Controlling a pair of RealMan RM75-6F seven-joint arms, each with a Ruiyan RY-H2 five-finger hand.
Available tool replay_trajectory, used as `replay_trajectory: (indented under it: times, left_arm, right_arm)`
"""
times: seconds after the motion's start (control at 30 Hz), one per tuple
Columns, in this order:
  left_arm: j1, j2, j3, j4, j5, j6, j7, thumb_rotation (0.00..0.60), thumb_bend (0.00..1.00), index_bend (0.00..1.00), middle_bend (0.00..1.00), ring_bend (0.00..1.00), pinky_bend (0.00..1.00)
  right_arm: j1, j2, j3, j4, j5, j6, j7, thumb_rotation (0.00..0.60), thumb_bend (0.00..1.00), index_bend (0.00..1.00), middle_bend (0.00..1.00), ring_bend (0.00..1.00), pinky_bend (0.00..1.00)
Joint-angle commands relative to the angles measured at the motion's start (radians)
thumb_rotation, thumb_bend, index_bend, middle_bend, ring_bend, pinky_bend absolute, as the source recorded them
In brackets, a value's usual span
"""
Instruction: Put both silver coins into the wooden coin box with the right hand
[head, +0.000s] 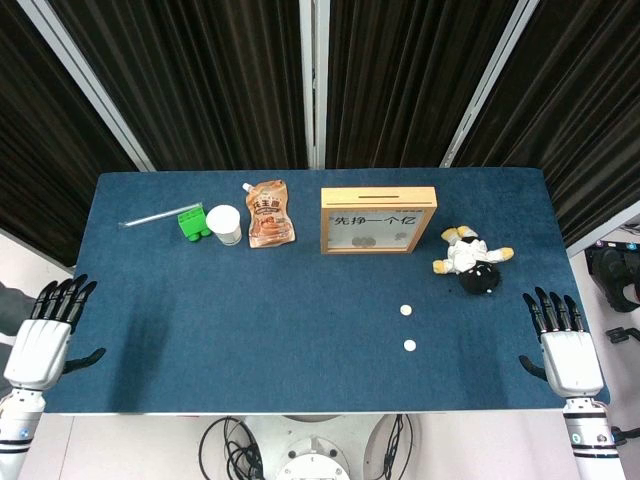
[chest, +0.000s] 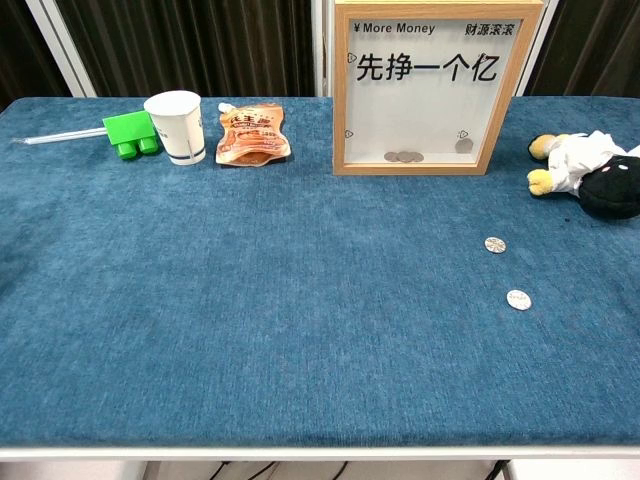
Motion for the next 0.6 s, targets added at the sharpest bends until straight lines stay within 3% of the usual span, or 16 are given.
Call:
replay_trajectory:
  times: [0.03,0.4,0.6]
  left_arm:
    - [0.001,0.001,0.000,-0.003,0.000,0.001,0.002,0.600,0.03,0.04,0.00,0.00,0.00]
    - [0.005,0.001,0.005,-0.011,0.006,0.006,0.009,0.600,0.03,0.04,0.00,0.00,0.00]
    - [0.004,-0.006,0.004,-0.003,0.004,0.002,0.001,0.600,0.03,0.04,0.00,0.00,0.00]
  right_arm:
    - [-0.003,0.000,0.002,0.001,-0.007,0.001,0.002,0.600,0.06,0.00,0.00,0.00,0.00]
    - [0.006,-0.017,-0.004,0.016,-0.069,-0.009,0.013,0.600,0.06,0.00,0.00,0.00,0.00]
    - [0.060,-0.054,-0.020,0.028,-0.148,-0.066,-0.010,0.600,0.08,0.00,0.00,0.00,0.00]
